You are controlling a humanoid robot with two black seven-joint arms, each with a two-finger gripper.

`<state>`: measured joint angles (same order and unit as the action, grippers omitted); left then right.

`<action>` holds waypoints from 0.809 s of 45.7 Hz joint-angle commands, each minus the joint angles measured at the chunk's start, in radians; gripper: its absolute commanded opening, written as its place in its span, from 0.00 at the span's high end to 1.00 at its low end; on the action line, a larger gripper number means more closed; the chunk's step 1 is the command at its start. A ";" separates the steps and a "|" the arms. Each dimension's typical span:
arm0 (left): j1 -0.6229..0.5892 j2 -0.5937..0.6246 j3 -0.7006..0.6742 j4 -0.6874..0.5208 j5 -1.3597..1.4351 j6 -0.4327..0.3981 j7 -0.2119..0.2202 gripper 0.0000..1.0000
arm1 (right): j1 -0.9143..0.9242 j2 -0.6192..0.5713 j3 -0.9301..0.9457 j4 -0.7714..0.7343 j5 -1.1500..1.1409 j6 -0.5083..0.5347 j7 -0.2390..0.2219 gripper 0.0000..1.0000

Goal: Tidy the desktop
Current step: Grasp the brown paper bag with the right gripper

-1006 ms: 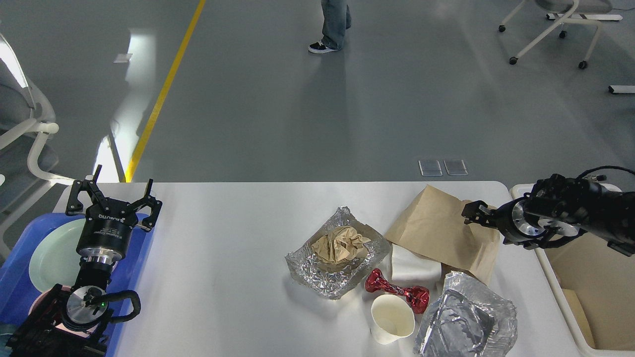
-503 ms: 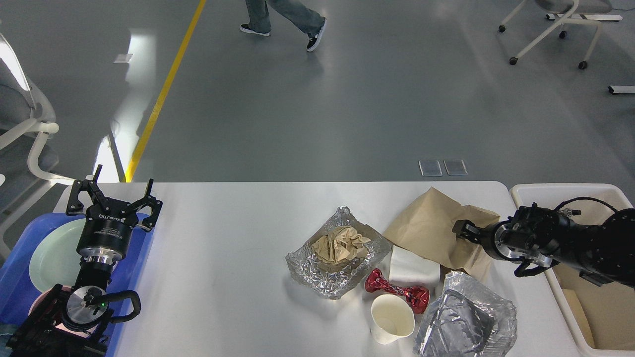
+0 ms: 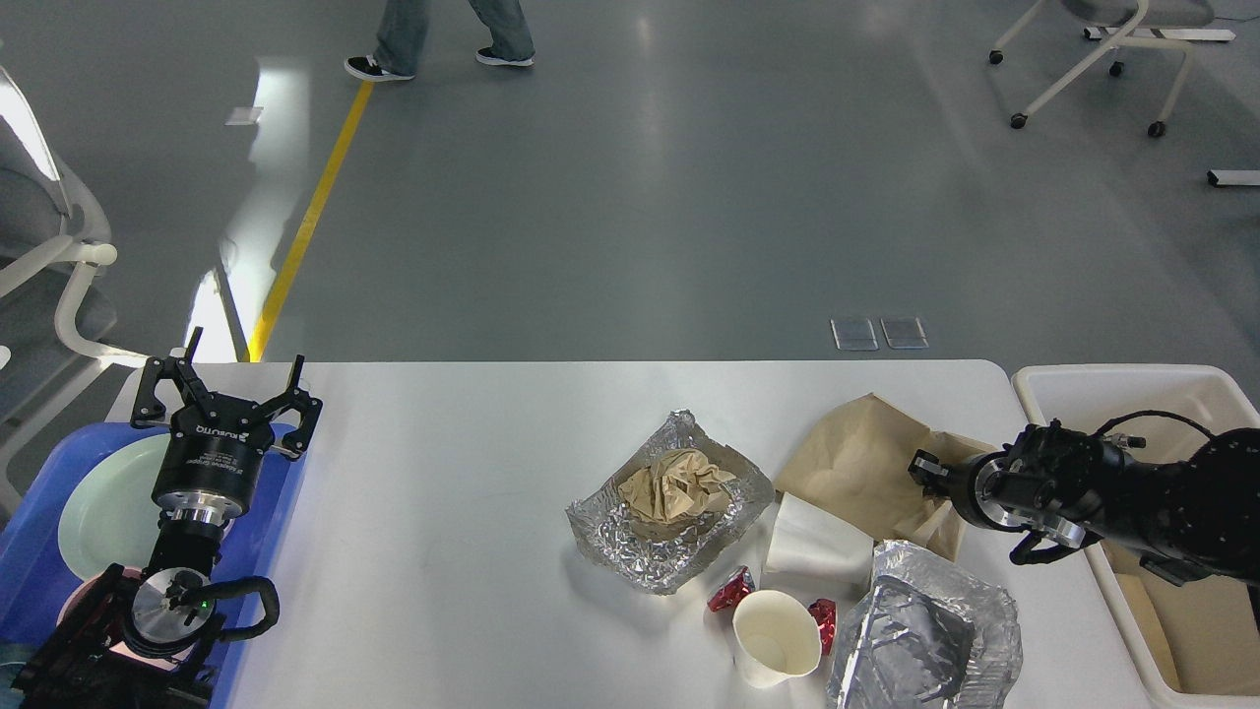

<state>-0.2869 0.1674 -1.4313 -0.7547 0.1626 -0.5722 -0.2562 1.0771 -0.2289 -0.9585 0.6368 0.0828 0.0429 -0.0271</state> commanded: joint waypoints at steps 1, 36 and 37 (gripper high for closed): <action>0.000 0.000 0.000 0.000 0.000 0.000 0.000 0.03 | -0.003 -0.001 0.017 0.000 0.000 -0.009 -0.002 1.00; 0.000 0.000 0.000 0.000 0.000 0.000 0.000 0.03 | 0.357 -0.176 -0.066 0.248 0.060 0.173 -0.030 1.00; 0.000 0.000 -0.001 0.000 0.000 0.000 0.000 0.03 | 0.380 -0.181 -0.081 0.259 0.060 0.186 -0.030 1.00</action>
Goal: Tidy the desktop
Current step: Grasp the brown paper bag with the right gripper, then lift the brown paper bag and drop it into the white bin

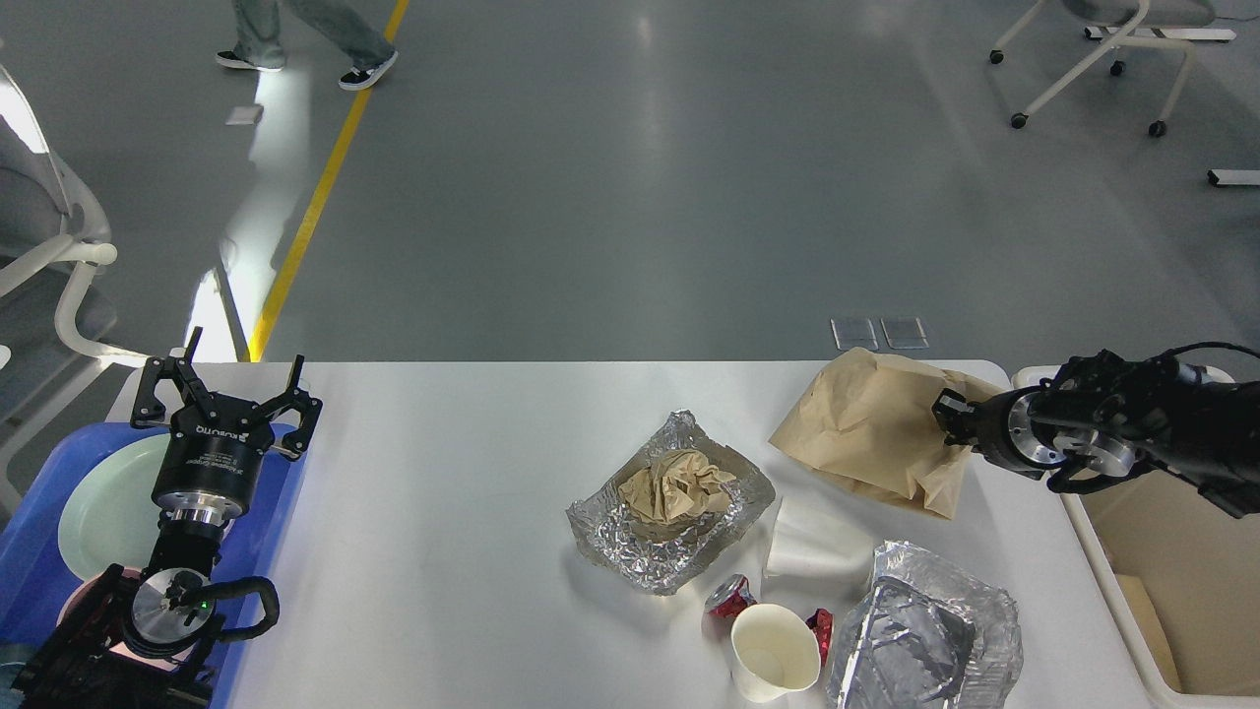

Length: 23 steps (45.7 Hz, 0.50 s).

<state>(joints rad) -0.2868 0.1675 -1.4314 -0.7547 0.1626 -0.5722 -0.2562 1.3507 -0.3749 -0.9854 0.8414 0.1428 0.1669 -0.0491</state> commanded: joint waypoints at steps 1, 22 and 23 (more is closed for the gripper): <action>0.000 0.000 0.000 0.000 0.000 0.000 0.002 0.03 | 0.126 -0.039 -0.071 0.067 -0.002 0.075 -0.008 1.00; 0.000 0.001 0.000 0.000 0.000 0.000 0.002 0.03 | 0.701 -0.134 -0.305 0.410 -0.230 0.477 -0.005 1.00; 0.000 0.001 0.000 0.000 0.000 0.000 0.002 0.03 | 0.723 -0.144 -0.306 0.436 -0.250 0.490 -0.005 1.00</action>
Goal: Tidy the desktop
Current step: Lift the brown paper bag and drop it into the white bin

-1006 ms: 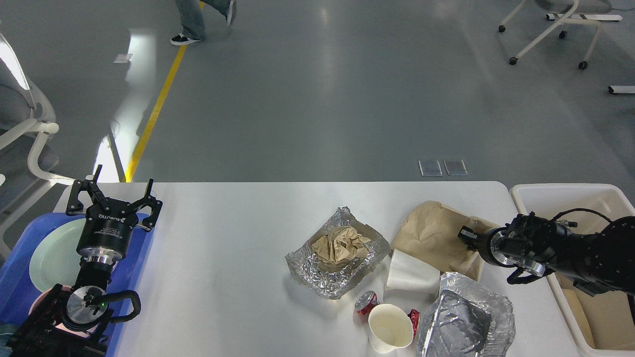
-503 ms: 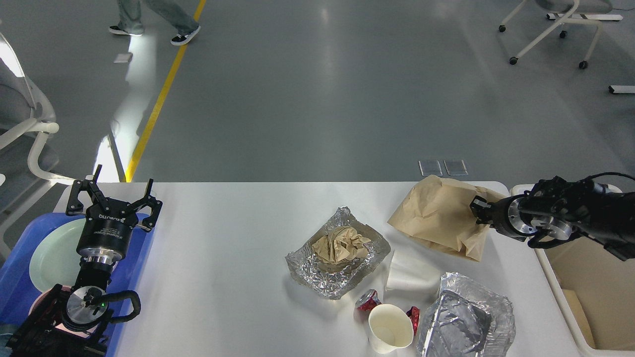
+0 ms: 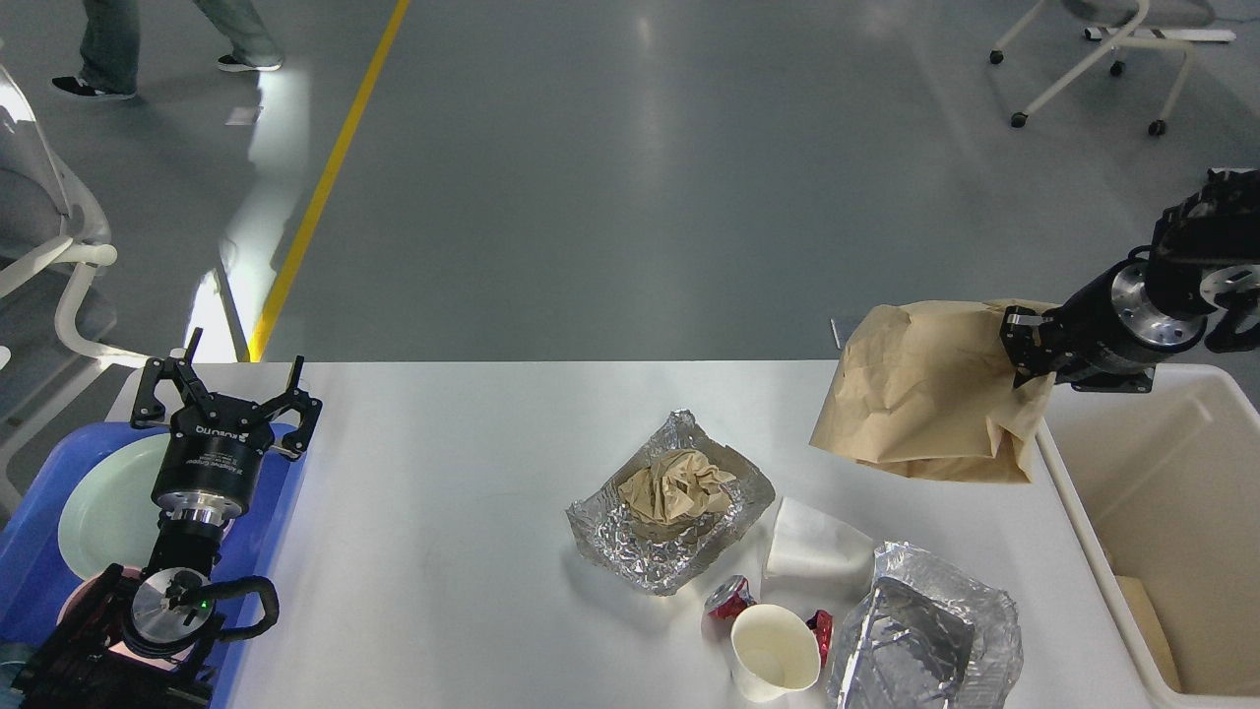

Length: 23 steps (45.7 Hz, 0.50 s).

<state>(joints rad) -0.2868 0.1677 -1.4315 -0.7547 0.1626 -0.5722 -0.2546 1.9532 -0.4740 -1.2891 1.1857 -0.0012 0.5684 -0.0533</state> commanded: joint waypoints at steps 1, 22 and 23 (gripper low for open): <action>0.000 0.000 0.000 0.000 0.000 0.000 0.000 0.03 | 0.145 -0.054 -0.006 0.115 -0.126 0.099 0.000 1.00; 0.000 0.001 0.000 0.000 0.000 0.000 0.000 0.03 | 0.311 -0.213 -0.059 0.292 -0.249 0.076 -0.008 1.00; 0.000 0.000 0.000 0.000 0.000 0.000 0.000 0.03 | 0.308 -0.227 -0.064 0.281 -0.250 0.062 -0.008 1.00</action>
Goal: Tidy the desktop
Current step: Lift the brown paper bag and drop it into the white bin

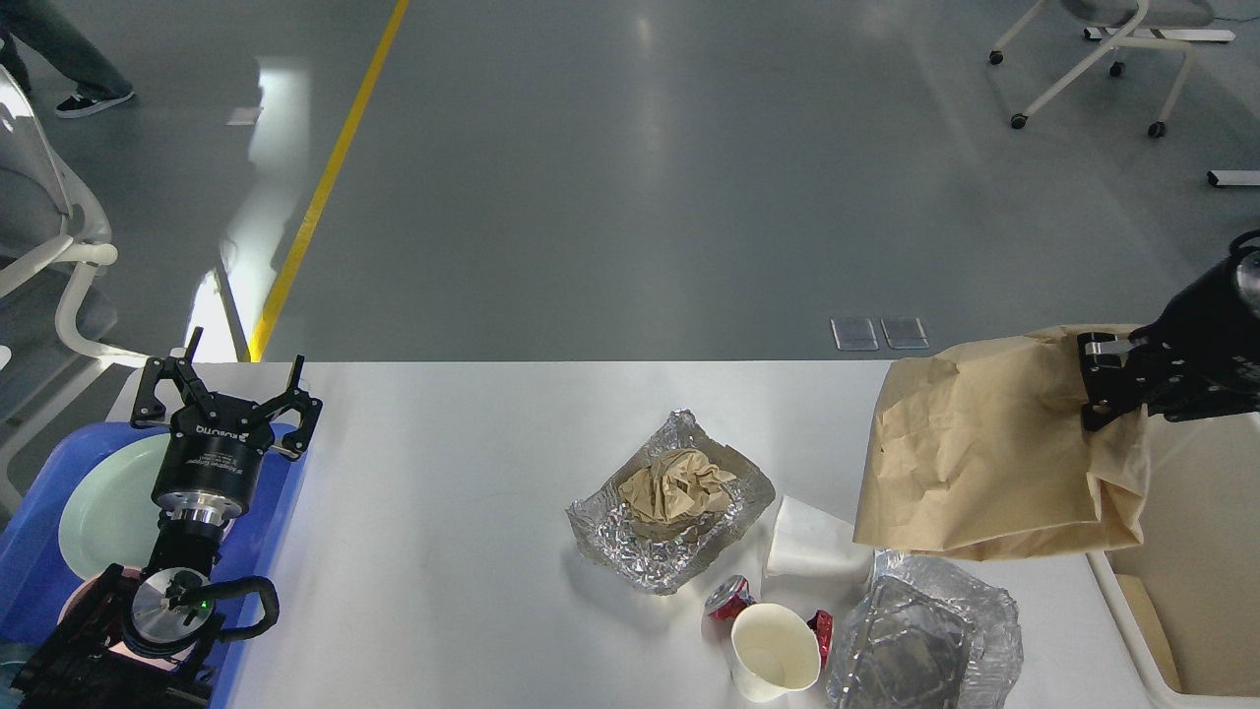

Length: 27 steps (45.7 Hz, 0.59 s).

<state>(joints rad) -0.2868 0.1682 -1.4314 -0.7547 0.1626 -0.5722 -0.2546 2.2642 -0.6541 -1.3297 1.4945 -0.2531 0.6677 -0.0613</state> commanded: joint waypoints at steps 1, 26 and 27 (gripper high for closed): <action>0.000 0.001 0.000 0.000 0.000 0.000 0.000 0.03 | -0.009 -0.062 -0.029 -0.039 0.002 -0.052 0.000 1.00; 0.001 0.001 0.000 0.000 0.000 0.000 -0.002 0.03 | -0.831 -0.325 0.387 -0.700 0.113 -0.359 0.003 1.00; 0.000 -0.001 0.000 0.000 0.000 0.000 -0.002 0.03 | -0.882 -0.320 0.426 -0.723 0.114 -0.375 0.003 1.00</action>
<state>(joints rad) -0.2854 0.1678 -1.4310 -0.7547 0.1626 -0.5722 -0.2563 1.6173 -0.9747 -1.0963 0.8862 -0.1603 0.3604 -0.0569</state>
